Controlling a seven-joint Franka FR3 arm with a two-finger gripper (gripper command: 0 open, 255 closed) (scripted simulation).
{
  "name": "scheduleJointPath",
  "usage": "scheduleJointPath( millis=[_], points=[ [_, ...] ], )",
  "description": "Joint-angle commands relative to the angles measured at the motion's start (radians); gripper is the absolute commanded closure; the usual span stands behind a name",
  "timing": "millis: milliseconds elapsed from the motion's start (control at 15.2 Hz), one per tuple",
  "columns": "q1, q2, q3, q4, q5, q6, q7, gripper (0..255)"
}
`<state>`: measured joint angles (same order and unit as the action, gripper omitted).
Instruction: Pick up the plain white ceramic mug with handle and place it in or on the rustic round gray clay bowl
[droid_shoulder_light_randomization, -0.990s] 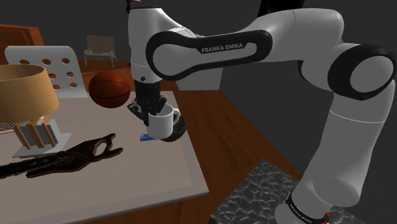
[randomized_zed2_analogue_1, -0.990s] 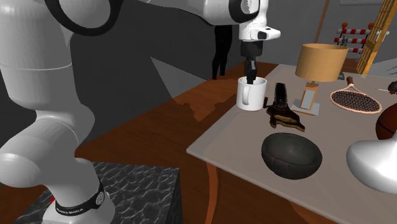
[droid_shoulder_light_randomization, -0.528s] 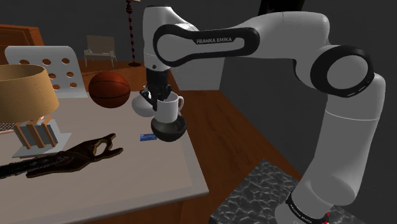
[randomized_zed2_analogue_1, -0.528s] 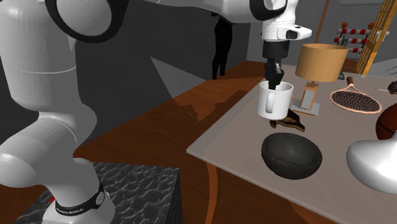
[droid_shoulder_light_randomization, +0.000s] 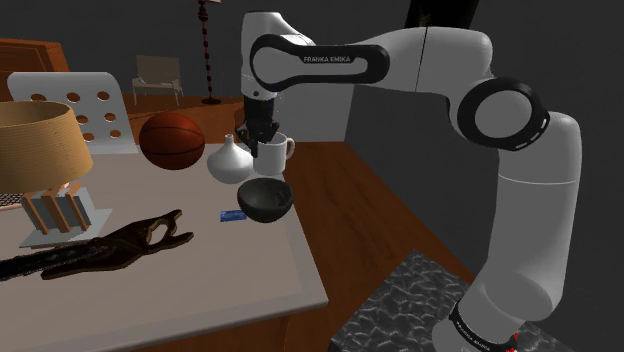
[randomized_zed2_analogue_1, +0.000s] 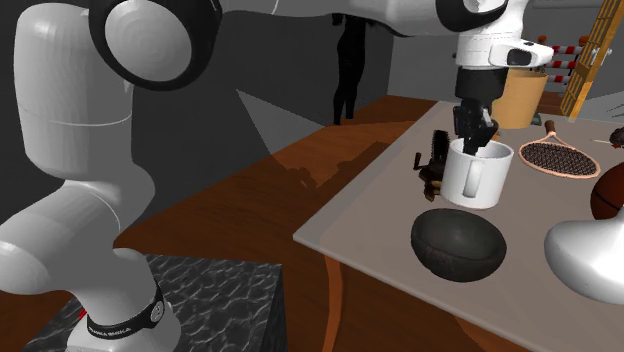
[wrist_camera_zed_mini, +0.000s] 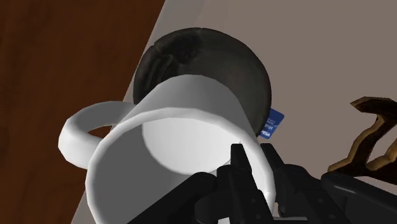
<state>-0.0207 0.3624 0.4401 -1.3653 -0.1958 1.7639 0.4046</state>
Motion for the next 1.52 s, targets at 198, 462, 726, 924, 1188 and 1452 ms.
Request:
scheduleJointPath(
  millis=[198,462,726,924,1188,1452],
  points=[
    [-0.011,0.003,-0.004,-0.052,-0.001,0.056,-0.006,255],
    [-0.015,0.003,-0.006,-0.106,-0.003,0.109,-0.001,255],
    [-0.018,0.008,-0.009,-0.153,-0.007,0.160,0.004,255],
    [-0.020,0.014,-0.011,-0.186,-0.012,0.198,0.008,255],
    [-0.020,0.017,-0.012,-0.199,-0.014,0.214,0.011,255],
    [-0.020,0.017,-0.012,-0.199,-0.014,0.214,0.011,255]
  ],
)
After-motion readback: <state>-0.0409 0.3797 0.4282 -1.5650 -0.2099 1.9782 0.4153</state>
